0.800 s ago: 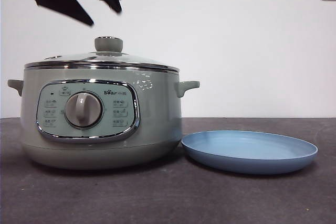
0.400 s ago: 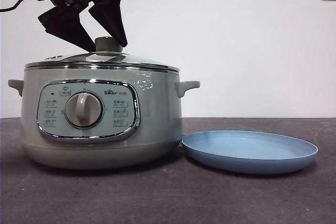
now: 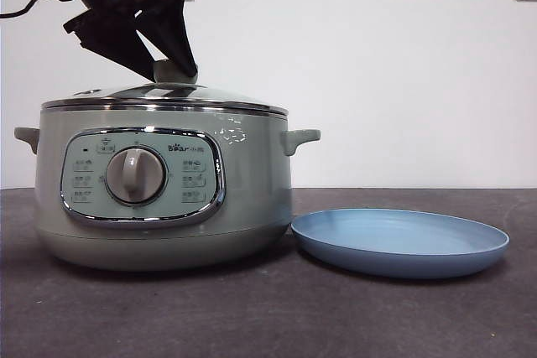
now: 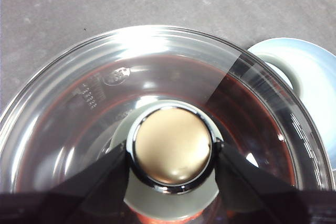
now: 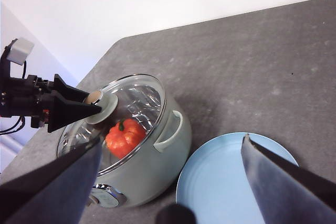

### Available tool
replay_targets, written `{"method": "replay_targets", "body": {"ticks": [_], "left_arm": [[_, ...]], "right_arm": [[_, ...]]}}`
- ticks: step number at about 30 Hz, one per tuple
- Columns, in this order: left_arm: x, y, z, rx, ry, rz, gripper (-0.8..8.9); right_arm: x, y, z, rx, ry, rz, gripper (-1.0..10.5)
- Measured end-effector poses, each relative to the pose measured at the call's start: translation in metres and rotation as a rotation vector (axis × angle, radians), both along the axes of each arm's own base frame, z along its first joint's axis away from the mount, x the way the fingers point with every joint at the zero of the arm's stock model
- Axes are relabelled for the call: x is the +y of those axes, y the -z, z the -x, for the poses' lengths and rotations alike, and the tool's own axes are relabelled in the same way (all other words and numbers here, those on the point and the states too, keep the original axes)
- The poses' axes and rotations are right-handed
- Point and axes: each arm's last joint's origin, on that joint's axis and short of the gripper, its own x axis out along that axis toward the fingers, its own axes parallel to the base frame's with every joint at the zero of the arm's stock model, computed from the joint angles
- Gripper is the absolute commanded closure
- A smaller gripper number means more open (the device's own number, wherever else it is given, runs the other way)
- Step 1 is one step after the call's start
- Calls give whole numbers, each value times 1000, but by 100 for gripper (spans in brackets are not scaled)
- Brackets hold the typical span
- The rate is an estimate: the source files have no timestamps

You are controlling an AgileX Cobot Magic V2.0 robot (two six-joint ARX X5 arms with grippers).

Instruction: Take the pumpkin out from the steamer,put the pumpkin in the blue plate,close the lid

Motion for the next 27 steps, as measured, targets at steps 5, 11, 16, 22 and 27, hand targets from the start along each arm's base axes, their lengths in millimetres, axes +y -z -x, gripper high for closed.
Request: {"method": "replay_targets", "body": {"ticks": [5, 11, 16, 22, 27], "left_arm": [[0, -2, 0, -17, 2, 4, 822], [6, -22, 12, -98, -3, 34, 822], [16, -50, 34, -196, -10, 72, 822], [35, -79, 70, -291, -79, 63, 822], [54, -97, 105, -359, -176, 27, 822]], "right_arm": [[0, 0, 0, 0, 0, 0, 507], [2, 2, -3, 14, -11, 0, 507], [12, 7, -15, 57, -80, 3, 507], [39, 14, -36, 89, -218, 13, 506], [76, 16, -59, 115, -331, 70, 500]]}}
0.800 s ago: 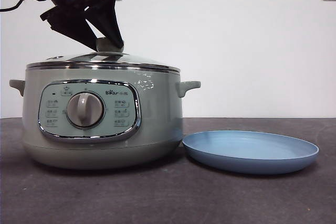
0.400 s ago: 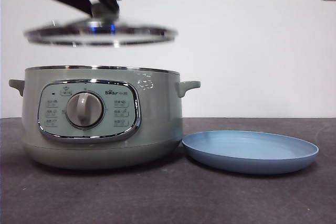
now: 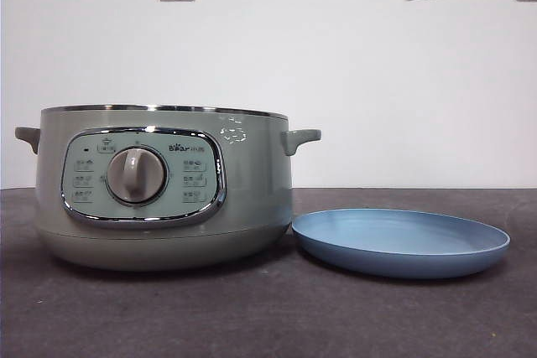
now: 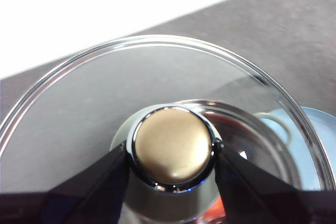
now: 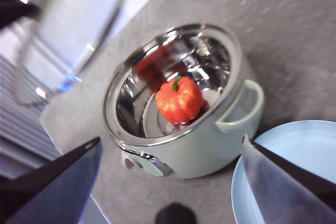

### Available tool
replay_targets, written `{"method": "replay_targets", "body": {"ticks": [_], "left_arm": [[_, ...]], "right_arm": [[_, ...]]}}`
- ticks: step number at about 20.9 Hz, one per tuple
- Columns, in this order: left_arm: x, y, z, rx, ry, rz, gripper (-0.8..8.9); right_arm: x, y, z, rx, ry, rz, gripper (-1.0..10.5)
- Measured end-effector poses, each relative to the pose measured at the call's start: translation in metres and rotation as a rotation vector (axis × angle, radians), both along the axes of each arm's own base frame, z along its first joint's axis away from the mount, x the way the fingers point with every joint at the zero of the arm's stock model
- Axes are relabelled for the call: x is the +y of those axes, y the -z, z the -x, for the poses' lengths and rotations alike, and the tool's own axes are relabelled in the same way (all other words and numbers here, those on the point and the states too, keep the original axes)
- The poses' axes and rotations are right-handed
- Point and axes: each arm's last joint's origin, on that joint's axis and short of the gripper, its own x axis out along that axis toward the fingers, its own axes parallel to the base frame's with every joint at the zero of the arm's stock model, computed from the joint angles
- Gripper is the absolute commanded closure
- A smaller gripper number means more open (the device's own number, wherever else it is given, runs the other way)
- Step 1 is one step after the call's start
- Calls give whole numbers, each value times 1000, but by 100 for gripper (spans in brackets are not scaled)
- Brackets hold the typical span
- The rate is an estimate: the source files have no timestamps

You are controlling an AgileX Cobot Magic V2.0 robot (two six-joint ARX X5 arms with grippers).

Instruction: Take the pumpkin out from the steamer,put the pumpkin in the blue plate,close the lid

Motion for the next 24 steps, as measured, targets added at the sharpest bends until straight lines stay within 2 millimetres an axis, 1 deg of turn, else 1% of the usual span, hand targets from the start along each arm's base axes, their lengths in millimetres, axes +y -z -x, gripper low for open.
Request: {"method": "replay_targets", "body": {"ticks": [3, 7, 11, 14, 16, 19, 21, 24], "left_arm": [[10, -7, 17, -40, -61, -19, 822], [21, -13, 36, -76, -135, -45, 822], [34, -17, 59, -101, -207, -69, 822], [40, -20, 70, -132, -254, -72, 822], [42, -22, 75, -147, -256, -63, 822], [43, -21, 75, -146, -255, -64, 822], [42, -21, 75, -141, -254, -67, 822], [42, -21, 75, -138, -254, -68, 822]], "right_arm": [[27, -1, -14, -6, -39, 59, 492], [64, -3, -29, -26, -101, 132, 403], [118, -7, -49, -85, -146, 275, 400], [153, -2, -65, -98, -175, 411, 401], [174, 5, -79, -97, -189, 480, 401], [199, 19, -99, -85, -222, 533, 402], [211, 32, -108, -93, -223, 566, 402], [221, 53, -116, -77, -249, 602, 402]]}}
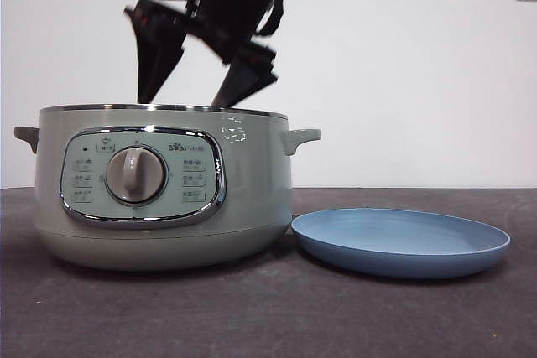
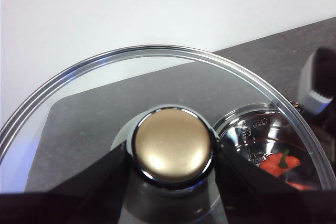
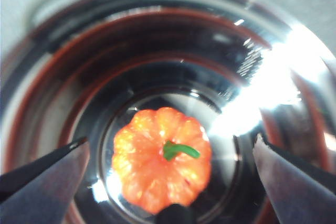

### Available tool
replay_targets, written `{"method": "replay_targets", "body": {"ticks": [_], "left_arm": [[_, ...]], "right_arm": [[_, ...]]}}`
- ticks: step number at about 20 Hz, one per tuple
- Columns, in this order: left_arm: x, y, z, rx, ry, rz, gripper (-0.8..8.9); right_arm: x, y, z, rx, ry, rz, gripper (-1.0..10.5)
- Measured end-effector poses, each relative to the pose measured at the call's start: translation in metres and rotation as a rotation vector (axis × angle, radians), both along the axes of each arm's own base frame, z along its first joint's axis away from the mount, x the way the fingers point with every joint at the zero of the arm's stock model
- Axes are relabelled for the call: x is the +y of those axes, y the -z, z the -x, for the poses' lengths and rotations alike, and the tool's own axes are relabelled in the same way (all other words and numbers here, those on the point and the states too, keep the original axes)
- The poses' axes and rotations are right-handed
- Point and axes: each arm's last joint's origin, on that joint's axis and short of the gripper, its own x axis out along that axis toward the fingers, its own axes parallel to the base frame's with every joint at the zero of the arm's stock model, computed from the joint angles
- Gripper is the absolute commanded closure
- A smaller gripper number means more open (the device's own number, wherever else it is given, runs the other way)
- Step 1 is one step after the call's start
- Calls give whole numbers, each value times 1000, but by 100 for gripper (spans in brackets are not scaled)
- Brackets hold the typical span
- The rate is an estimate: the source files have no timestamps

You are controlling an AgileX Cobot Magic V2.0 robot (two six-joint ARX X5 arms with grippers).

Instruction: Take the pumpkin out from the steamer,put the pumpkin in the blue plate,close the lid

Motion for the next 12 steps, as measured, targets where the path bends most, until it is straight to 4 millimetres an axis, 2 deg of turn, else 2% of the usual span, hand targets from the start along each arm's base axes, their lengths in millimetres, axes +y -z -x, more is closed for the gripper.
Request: {"method": "replay_targets", "body": {"ticks": [5, 7, 8, 10, 12], "left_arm": [[0, 0, 0, 1, 0, 0, 822], [0, 0, 0, 2, 0, -1, 822], [0, 0, 0, 2, 0, -1, 822], [0, 0, 0, 3, 0, -1, 822], [0, 0, 0, 4, 0, -1, 822]], "right_arm": [[10, 38, -8, 63, -13, 65, 409], [14, 41, -6, 66, -24, 70, 428], [15, 41, -5, 64, -25, 69, 552], [15, 41, -5, 64, -26, 69, 922], [15, 41, -5, 64, -27, 68, 956]]}}
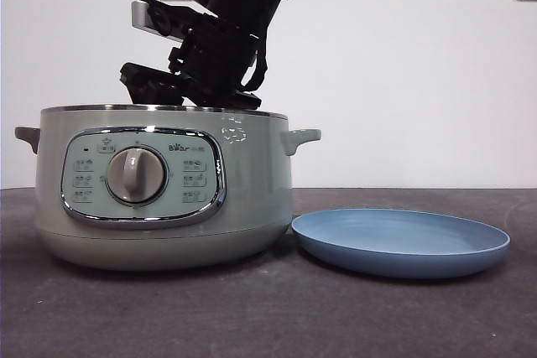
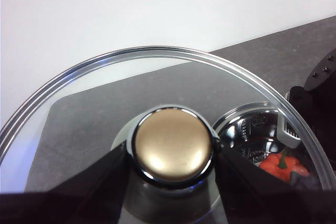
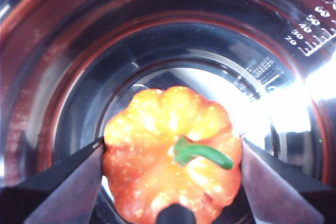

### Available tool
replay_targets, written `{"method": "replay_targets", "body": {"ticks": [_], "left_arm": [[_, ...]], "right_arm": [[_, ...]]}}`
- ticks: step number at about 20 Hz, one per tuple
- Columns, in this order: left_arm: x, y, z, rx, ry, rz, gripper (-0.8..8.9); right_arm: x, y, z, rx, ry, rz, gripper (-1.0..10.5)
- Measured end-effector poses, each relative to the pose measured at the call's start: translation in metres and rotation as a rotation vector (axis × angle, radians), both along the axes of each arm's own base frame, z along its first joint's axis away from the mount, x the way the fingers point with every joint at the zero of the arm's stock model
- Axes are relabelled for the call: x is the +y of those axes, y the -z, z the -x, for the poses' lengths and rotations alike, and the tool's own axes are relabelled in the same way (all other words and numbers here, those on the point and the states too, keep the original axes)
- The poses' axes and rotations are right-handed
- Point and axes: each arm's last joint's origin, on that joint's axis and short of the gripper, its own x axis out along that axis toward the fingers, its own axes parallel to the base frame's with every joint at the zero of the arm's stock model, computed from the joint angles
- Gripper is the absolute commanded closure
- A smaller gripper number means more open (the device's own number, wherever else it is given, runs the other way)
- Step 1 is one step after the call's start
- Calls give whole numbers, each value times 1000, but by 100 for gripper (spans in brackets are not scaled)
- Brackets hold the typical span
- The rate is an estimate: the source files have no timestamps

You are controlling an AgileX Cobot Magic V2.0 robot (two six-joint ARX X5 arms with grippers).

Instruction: Take the pumpkin out from the steamer,put the pumpkin in the blue plate,close the lid

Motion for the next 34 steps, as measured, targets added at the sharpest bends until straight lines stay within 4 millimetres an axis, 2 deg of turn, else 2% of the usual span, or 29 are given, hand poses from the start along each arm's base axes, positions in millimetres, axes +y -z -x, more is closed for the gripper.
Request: {"method": "replay_targets", "body": {"ticks": [2, 3, 4, 6, 7, 8, 11, 14, 17, 21, 26, 29, 34], "left_arm": [[0, 0, 0, 0, 0, 0, 822], [0, 0, 0, 1, 0, 0, 822], [0, 0, 0, 1, 0, 0, 822], [0, 0, 0, -5, 2, 3, 822], [0, -1, -1, -14, 2, 7, 822], [0, -2, -1, -24, 3, 12, 822], [-2, -3, -5, -32, 3, 15, 822], [-6, -1, -11, -12, 16, 11, 822], [-9, 1, -17, 9, 53, 14, 822], [-12, 3, -22, 24, 55, 8, 822], [-14, 4, -27, 33, 76, 11, 822], [-15, 4, -28, 37, 78, 10, 822], [-15, 4, -28, 33, 78, 12, 822]], "right_arm": [[-3, -5, 3, 8, 1, 10, 956], [-9, -15, 8, 20, 1, 22, 956], [-18, -35, 16, 24, 4, 26, 956], [-49, -87, 36, 2, 31, -6, 957], [-64, -105, 43, -1, 50, -11, 957], [-79, -115, 47, 13, 83, 4, 957], [-122, -128, 50, 41, 260, 131, 957], [-151, -134, 50, 69, 381, 156, 957], [-168, -125, 50, 83, 463, 157, 957], [-176, -89, 47, 92, 519, 156, 957], [-174, -35, 43, 69, 529, 124, 957], [-174, -11, 43, 41, 533, 95, 948], [-183, 9, 38, 54, 563, 104, 945]]}}
